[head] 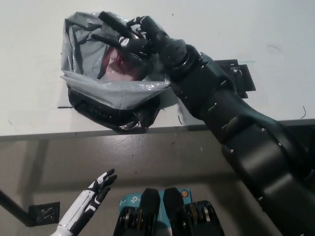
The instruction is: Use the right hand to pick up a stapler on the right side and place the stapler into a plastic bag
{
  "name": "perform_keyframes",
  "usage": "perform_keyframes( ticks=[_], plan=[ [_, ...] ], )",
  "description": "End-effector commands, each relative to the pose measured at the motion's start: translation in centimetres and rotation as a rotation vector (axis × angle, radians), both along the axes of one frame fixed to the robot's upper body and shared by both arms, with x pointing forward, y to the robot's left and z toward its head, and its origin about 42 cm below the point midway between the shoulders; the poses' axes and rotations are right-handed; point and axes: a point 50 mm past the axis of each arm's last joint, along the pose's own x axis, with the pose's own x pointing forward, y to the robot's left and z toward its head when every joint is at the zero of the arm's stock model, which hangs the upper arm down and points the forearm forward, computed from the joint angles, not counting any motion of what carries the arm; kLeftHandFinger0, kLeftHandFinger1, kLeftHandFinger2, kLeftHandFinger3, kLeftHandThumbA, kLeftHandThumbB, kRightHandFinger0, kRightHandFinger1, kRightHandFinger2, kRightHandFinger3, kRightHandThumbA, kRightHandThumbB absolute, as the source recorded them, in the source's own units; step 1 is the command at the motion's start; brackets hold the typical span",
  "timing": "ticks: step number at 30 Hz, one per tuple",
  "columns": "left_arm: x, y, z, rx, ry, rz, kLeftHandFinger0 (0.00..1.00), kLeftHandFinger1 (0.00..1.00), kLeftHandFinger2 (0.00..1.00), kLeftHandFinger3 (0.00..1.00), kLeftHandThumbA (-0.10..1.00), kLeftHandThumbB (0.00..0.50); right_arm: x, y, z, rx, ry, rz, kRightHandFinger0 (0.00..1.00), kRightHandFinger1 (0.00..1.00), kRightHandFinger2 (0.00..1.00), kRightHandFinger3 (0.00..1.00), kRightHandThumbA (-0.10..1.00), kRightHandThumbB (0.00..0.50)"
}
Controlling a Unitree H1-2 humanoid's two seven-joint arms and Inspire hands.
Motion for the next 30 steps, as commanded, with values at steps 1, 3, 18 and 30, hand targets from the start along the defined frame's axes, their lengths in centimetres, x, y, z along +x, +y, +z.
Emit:
perform_keyframes(
  ticks=[1, 3, 18, 30],
  plan=[
    [0.4, 0.1, 1.5, 0.028, -0.068, -0.038, 1.0, 1.0, 1.0, 1.0, 1.0, 0.295, -0.5, 2.2, 2.5, -0.191, -0.253, 0.077, 0.6, 0.49, 0.49, 0.18, 0.32, 0.176],
    [0.4, 0.1, 1.5, 0.029, -0.071, -0.04, 1.0, 1.0, 1.0, 1.0, 1.0, 0.295, -0.6, 2.2, 2.4, -0.216, -0.262, 0.08, 0.6, 0.49, 0.49, 0.18, 0.32, 0.176],
    [1.1, -0.4, 2.2, 0.073, -0.087, -0.077, 1.0, 1.0, 1.0, 1.0, 1.0, 0.307, -0.6, 1.3, 0.6, -0.49, -0.348, 0.167, 1.0, 1.0, 1.0, 1.0, 0.79, 0.382],
    [1.3, -0.6, 2.1, 0.081, -0.093, -0.086, 1.0, 1.0, 1.0, 1.0, 1.0, 0.313, -0.1, 0.6, 2.3, -0.474, -0.419, 0.17, 1.0, 1.0, 1.0, 1.0, 1.0, 0.394]
  ],
)
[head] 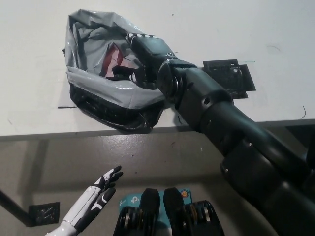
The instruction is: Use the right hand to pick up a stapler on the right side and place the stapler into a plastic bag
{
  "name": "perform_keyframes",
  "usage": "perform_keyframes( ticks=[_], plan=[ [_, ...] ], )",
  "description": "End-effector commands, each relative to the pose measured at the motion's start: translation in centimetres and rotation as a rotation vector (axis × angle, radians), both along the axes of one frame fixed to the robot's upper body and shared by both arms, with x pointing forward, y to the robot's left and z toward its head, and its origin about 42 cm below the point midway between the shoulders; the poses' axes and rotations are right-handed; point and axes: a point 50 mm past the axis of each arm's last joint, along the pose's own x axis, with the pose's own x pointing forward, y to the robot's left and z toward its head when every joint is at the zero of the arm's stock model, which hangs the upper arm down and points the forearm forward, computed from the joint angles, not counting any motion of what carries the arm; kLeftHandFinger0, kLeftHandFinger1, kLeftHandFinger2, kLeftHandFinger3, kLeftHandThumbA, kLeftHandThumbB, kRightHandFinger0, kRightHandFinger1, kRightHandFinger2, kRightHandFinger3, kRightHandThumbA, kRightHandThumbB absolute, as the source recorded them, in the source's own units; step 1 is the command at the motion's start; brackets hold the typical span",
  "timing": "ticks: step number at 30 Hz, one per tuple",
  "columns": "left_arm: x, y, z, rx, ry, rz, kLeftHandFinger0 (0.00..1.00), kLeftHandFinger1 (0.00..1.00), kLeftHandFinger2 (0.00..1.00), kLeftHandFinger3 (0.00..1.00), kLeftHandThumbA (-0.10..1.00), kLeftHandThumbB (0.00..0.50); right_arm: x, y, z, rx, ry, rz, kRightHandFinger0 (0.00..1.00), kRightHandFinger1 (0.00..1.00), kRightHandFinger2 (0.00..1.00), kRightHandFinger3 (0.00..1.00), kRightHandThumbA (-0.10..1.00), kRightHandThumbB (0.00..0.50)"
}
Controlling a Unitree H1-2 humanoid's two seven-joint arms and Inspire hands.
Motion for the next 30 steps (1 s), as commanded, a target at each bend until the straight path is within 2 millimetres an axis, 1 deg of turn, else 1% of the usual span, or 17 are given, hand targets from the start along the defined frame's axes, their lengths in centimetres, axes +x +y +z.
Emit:
perform_keyframes(
  ticks=[1, 5, 6, 8, 9, 11, 13, 14, 15, 18, 19, 22, 23, 26, 28, 29, 30],
  plan=[
    [0.5, 0.2, 1.1, 0.024, -0.052, -0.032, 1.0, 1.0, 1.0, 1.0, 1.0, 0.314, 0.8, 0.4, 5.7, 0.069, -0.163, 0.061, 1.0, 1.0, 1.0, 1.0, 1.0, 0.391],
    [0.6, 0.3, 1.3, 0.025, -0.051, -0.032, 1.0, 1.0, 1.0, 1.0, 1.0, 0.31, 1.1, 0.1, 9.5, 0.214, -0.208, 0.103, 1.0, 1.0, 1.0, 1.0, 1.0, 0.369],
    [0.7, 0.4, 1.2, 0.033, -0.055, -0.032, 1.0, 1.0, 1.0, 1.0, 1.0, 0.306, 1.2, -0.4, 12.8, 0.343, -0.247, 0.144, 1.0, 1.0, 1.0, 1.0, 0.97, 0.368],
    [0.8, 0.4, 1.2, 0.034, -0.058, -0.031, 1.0, 1.0, 1.0, 1.0, 1.0, 0.305, 1.1, -0.9, 15.0, 0.421, -0.285, 0.173, 1.0, 1.0, 1.0, 1.0, 0.95, 0.358],
    [0.8, 0.5, 1.2, 0.032, -0.065, -0.028, 1.0, 1.0, 1.0, 1.0, 1.0, 0.301, 0.8, -1.8, 17.4, 0.474, -0.327, 0.202, 1.0, 1.0, 1.0, 1.0, 0.99, 0.356],
    [0.9, 0.5, 1.2, 0.031, -0.075, -0.026, 1.0, 1.0, 1.0, 1.0, 1.0, 0.294, 0.2, -2.8, 19.4, 0.512, -0.368, 0.234, 1.0, 1.0, 1.0, 1.0, 0.99, 0.343],
    [1.0, 0.6, 1.2, 0.025, -0.08, -0.024, 1.0, 1.0, 1.0, 1.0, 1.0, 0.291, -0.8, -4.6, 20.8, 0.56, -0.403, 0.262, 1.0, 1.0, 1.0, 1.0, 0.99, 0.35],
    [1.2, 0.6, 1.3, 0.021, -0.086, -0.021, 1.0, 1.0, 1.0, 1.0, 1.0, 0.284, -1.7, -6.1, 21.7, 0.582, -0.43, 0.277, 1.0, 1.0, 1.0, 1.0, 1.0, 0.348],
    [1.3, 0.6, 1.3, 0.021, -0.089, -0.021, 1.0, 1.0, 1.0, 1.0, 1.0, 0.284, -2.4, -7.0, 22.1, 0.591, -0.446, 0.284, 1.0, 1.0, 1.0, 1.0, 1.0, 0.336],
    [1.8, 0.6, 1.5, 0.02, -0.096, -0.019, 1.0, 1.0, 1.0, 1.0, 1.0, 0.285, -4.3, -9.9, 23.2, 0.61, -0.482, 0.3, 1.0, 1.0, 1.0, 1.0, 1.0, 0.335],
    [2.3, 0.6, 1.9, 0.022, -0.098, -0.016, 1.0, 1.0, 1.0, 1.0, 1.0, 0.281, -5.5, -11.9, 24.0, 0.634, -0.504, 0.314, 1.0, 1.0, 1.0, 1.0, 1.0, 0.342],
    [2.8, 0.5, 2.2, 0.019, -0.103, -0.005, 1.0, 1.0, 1.0, 1.0, 1.0, 0.279, -7.6, -14.8, 24.5, 0.678, -0.528, 0.329, 1.0, 1.0, 1.0, 1.0, 1.0, 0.342],
    [2.9, 0.5, 2.3, 0.014, -0.106, -0.004, 1.0, 1.0, 1.0, 1.0, 1.0, 0.265, -8.4, -15.8, 24.4, 0.7, -0.535, 0.338, 1.0, 1.0, 1.0, 1.0, 1.0, 0.327],
    [3.2, 0.5, 2.6, 0.01, -0.116, 0.004, 1.0, 1.0, 1.0, 1.0, 1.0, 0.241, -11.5, -18.9, 23.8, 0.734, -0.588, 0.347, 1.0, 1.0, 1.0, 1.0, 1.0, 0.327],
    [3.5, 0.6, 2.8, 0.007, -0.111, 0.012, 1.0, 1.0, 1.0, 1.0, 1.0, 0.248, -14.3, -21.6, 22.7, 0.763, -0.637, 0.346, 1.0, 1.0, 1.0, 1.0, 1.0, 0.358],
    [3.6, 0.7, 2.9, 0.004, -0.11, 0.015, 1.0, 1.0, 1.0, 1.0, 1.0, 0.248, -15.2, -22.3, 22.4, 0.77, -0.652, 0.347, 1.0, 1.0, 1.0, 1.0, 1.0, 0.359],
    [3.9, 0.7, 3.2, 0.001, -0.111, 0.023, 1.0, 1.0, 1.0, 1.0, 1.0, 0.274, -17.6, -24.2, 21.2, 0.795, -0.676, 0.346, 1.0, 1.0, 1.0, 1.0, 1.0, 0.337]
  ],
)
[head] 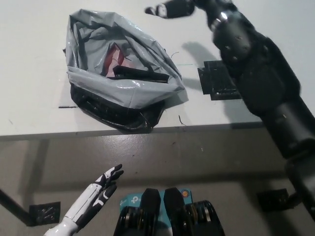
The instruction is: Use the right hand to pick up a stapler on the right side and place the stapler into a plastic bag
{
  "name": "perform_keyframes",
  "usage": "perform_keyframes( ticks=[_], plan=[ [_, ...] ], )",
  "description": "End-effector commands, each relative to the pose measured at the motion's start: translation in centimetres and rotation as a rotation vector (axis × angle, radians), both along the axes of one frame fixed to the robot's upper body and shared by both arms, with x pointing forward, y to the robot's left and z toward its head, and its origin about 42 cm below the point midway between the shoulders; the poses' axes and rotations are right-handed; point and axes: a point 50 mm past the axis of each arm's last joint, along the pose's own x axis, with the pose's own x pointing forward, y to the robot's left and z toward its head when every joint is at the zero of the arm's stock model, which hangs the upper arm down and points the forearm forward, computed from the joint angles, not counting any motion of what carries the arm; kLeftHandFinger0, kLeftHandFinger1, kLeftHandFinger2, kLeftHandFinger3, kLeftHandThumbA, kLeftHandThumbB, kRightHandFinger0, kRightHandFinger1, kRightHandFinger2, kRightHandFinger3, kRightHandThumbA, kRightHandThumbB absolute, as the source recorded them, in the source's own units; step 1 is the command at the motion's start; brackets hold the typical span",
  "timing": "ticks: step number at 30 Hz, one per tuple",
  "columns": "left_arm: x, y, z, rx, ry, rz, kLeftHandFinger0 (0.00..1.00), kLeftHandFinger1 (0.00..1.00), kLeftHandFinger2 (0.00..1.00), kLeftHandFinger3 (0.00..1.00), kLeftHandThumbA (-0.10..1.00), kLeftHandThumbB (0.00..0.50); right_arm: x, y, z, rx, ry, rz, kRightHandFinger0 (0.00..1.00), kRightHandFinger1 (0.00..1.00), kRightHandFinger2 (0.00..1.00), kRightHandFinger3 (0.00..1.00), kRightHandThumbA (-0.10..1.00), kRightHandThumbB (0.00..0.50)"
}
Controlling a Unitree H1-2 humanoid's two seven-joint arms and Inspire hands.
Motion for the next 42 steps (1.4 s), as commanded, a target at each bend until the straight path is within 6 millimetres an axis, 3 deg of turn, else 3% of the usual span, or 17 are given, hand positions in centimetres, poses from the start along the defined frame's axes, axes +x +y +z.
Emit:
perform_keyframes(
  ticks=[1, 3, 5, 6, 7, 10, 11, 16, 20, 21, 23, 25, 26, 28, 32, 35, 42],
  plan=[
    [3.1, 0.7, 3.7, -0.009, -0.13, 0.023, 1.0, 1.0, 1.0, 1.0, 1.0, 0.283, -17.1, -14.7, 10.3, 0.25, -0.418, 0.135, 1.0, 1.0, 1.0, 1.0, 1.0, 0.32],
    [3.1, 0.8, 3.7, -0.012, -0.132, 0.026, 1.0, 1.0, 1.0, 1.0, 1.0, 0.284, -18.0, -15.2, 9.8, 0.257, -0.425, 0.132, 1.0, 1.0, 1.0, 1.0, 1.0, 0.317],
    [3.4, 1.2, 3.8, -0.037, -0.136, 0.034, 1.0, 1.0, 1.0, 1.0, 1.0, 0.272, -20.8, -16.4, 7.4, 0.275, -0.434, 0.126, 1.0, 1.0, 1.0, 1.0, 1.0, 0.296],
    [3.6, 1.5, 3.8, -0.05, -0.137, 0.041, 1.0, 1.0, 1.0, 1.0, 1.0, 0.249, -22.9, -17.2, 4.9, 0.294, -0.443, 0.122, 1.0, 1.0, 1.0, 1.0, 1.0, 0.285],
    [3.6, 1.5, 3.7, -0.051, -0.137, 0.043, 1.0, 1.0, 1.0, 1.0, 1.0, 0.249, -23.4, -17.4, 4.4, 0.298, -0.445, 0.121, 1.0, 1.0, 1.0, 1.0, 1.0, 0.285],
    [3.9, 1.6, 3.6, -0.07, -0.131, 0.05, 1.0, 1.0, 1.0, 1.0, 1.0, 0.223, -25.7, -17.2, 1.9, 0.334, -0.452, 0.122, 1.0, 1.0, 1.0, 1.0, 1.0, 0.298],
    [3.9, 1.6, 3.6, -0.074, -0.129, 0.052, 1.0, 1.0, 1.0, 1.0, 1.0, 0.216, -26.1, -17.0, 1.5, 0.341, -0.453, 0.127, 1.0, 1.0, 1.0, 1.0, 1.0, 0.335],
    [4.1, 1.5, 3.5, -0.072, -0.12, 0.06, 1.0, 1.0, 1.0, 1.0, 1.0, 0.228, -29.7, -16.0, -4.7, 0.429, -0.33, 0.12, 1.0, 1.0, 1.0, 1.0, 1.0, 0.25],
    [3.8, 1.6, 3.1, -0.086, -0.104, 0.069, 1.0, 1.0, 1.0, 1.0, 1.0, 0.219, -29.6, -14.8, -9.2, 0.503, -0.178, 0.091, 1.0, 1.0, 1.0, 1.0, 1.0, 0.309],
    [3.7, 1.6, 3.0, -0.089, -0.1, 0.071, 1.0, 1.0, 1.0, 1.0, 1.0, 0.213, -29.4, -14.6, -10.2, 0.508, -0.147, 0.078, 1.0, 1.0, 1.0, 1.0, 1.0, 0.276],
    [3.5, 1.7, 2.9, -0.091, -0.092, 0.074, 1.0, 1.0, 1.0, 1.0, 1.0, 0.209, -28.8, -14.0, -12.7, 0.535, -0.075, 0.069, 1.0, 1.0, 1.0, 1.0, 1.0, 0.135],
    [3.4, 1.8, 2.7, -0.091, -0.085, 0.076, 1.0, 1.0, 1.0, 1.0, 1.0, 0.217, -28.2, -13.6, -14.5, 0.543, -0.023, 0.055, 1.0, 1.0, 1.0, 1.0, 1.0, 0.109],
    [3.4, 1.8, 2.7, -0.093, -0.082, 0.078, 1.0, 1.0, 1.0, 1.0, 1.0, 0.228, -27.4, -13.3, -15.7, 0.53, 0.003, 0.028, 1.0, 1.0, 1.0, 1.0, 0.92, 0.035],
    [3.4, 1.8, 2.7, -0.092, -0.081, 0.078, 1.0, 1.0, 1.0, 1.0, 1.0, 0.236, -26.2, -13.0, -17.1, 0.531, 0.05, -0.001, 1.0, 1.0, 1.0, 1.0, 0.97, 0.116],
    [3.4, 1.7, 2.6, -0.079, -0.081, 0.077, 1.0, 1.0, 1.0, 1.0, 1.0, 0.245, -23.6, -12.5, -19.9, 0.561, 0.146, -0.041, 1.0, 1.0, 1.0, 1.0, 0.92, 0.154],
    [3.5, 1.7, 2.5, -0.079, -0.084, 0.075, 1.0, 1.0, 1.0, 1.0, 1.0, 0.225, -22.0, -11.9, -22.3, 0.593, 0.25, -0.051, 1.0, 1.0, 1.0, 1.0, 0.85, 0.104],
    [3.3, 1.8, 2.6, -0.065, -0.088, 0.075, 1.0, 1.0, 1.0, 1.0, 1.0, 0.23, -20.8, -11.2, -26.4, 0.607, 0.407, -0.051, 1.0, 1.0, 1.0, 1.0, 0.79, 0.145]
  ],
)
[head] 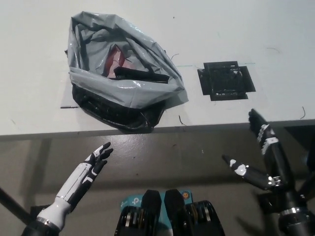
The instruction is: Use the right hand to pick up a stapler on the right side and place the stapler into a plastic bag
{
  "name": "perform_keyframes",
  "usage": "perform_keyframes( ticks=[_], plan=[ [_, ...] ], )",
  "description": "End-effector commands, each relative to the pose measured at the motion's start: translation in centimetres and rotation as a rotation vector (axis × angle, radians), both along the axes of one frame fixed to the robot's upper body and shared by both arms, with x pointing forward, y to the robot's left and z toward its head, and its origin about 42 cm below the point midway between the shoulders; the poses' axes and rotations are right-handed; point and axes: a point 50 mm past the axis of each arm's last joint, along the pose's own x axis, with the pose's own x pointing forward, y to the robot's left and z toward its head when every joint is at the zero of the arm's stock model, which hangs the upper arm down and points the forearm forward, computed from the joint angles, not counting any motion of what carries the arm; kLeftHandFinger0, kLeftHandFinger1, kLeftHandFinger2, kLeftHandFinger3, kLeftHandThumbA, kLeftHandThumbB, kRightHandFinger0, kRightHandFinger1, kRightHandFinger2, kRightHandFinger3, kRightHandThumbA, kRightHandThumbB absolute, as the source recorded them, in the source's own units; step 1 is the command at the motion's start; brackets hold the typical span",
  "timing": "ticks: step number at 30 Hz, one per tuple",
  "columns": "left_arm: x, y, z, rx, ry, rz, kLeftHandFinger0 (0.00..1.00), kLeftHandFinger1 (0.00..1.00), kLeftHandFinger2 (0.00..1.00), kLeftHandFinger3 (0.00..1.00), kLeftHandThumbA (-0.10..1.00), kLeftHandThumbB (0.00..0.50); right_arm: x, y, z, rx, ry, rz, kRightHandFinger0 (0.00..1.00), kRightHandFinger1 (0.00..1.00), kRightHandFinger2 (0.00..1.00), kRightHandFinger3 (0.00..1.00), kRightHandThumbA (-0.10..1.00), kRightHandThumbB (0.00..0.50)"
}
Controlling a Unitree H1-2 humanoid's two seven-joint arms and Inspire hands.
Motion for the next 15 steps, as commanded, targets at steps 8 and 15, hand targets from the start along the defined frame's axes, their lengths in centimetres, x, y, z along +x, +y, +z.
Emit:
perform_keyframes(
  ticks=[8, 15],
  plan=[
    [0.3, 0.4, 0.9, 0.001, -0.037, 0.01, 1.0, 1.0, 1.0, 1.0, 1.0, 0.231, 1.4, -0.4, -2.1, -0.001, 0.037, 0.054, 1.0, 1.0, 1.0, 1.0, 0.79, 0.165],
    [0.1, 0.5, 0.8, 0.008, -0.032, 0.005, 1.0, 1.0, 1.0, 1.0, 1.0, 0.223, 1.0, -0.1, -2.5, -0.072, 0.059, 0.068, 1.0, 1.0, 1.0, 1.0, 0.79, 0.161]
  ],
)
